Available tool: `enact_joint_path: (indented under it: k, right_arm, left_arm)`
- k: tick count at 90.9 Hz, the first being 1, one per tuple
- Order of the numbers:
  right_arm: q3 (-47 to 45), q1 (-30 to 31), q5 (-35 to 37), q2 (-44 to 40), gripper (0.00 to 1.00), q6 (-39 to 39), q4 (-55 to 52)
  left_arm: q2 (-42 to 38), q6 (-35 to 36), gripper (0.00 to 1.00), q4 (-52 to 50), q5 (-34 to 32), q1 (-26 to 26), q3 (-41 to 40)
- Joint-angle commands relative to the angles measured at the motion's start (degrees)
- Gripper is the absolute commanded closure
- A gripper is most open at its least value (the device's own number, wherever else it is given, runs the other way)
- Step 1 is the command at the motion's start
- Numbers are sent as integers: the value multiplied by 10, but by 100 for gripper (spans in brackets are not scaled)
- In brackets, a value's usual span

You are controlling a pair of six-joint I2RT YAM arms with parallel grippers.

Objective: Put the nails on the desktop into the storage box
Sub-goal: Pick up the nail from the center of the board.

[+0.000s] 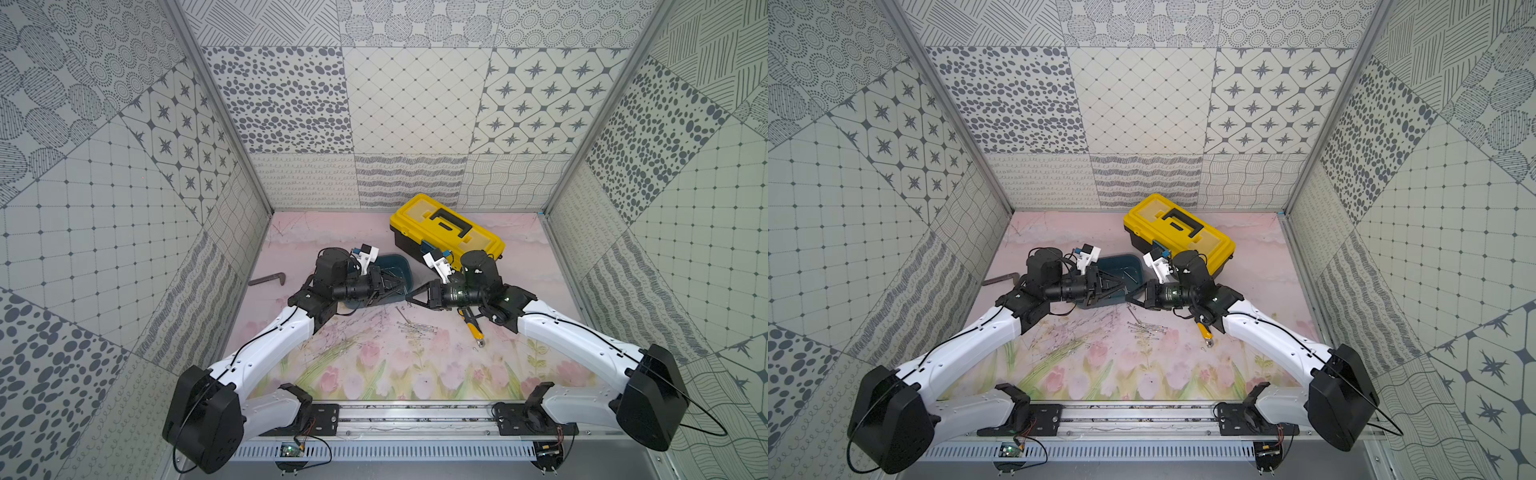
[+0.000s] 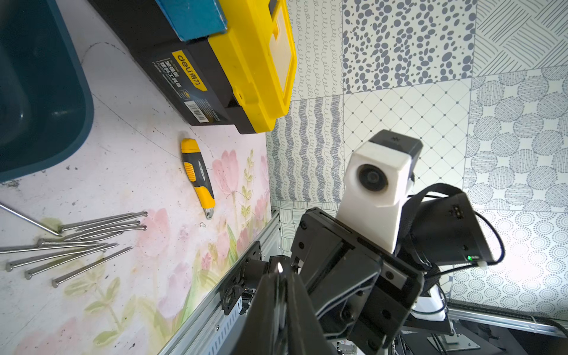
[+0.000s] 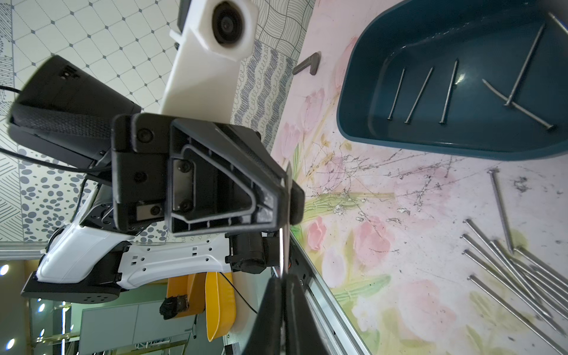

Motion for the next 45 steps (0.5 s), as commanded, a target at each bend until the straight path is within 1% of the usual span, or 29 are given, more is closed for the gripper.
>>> enact_joint_path:
  k: [1, 12, 24, 30, 45]
  right_arm:
    - [-1, 1, -5, 2, 100, 0, 40]
    - [-1, 1, -4, 1, 100, 2, 42]
    - [-4, 1, 1, -2, 100, 5, 42]
    - [-7, 1, 8, -6, 96, 10, 43]
    - [-19, 1, 32, -13, 96, 24, 50]
  left_arm:
    - [-1, 2, 93, 22, 15, 2, 0]
    - [-3, 5, 100, 16, 13, 2, 0]
    - [-6, 8, 100, 10, 13, 2, -2]
    - [-7, 6, 100, 10, 12, 3, -3]
    - [-11, -2, 100, 13, 10, 9, -6]
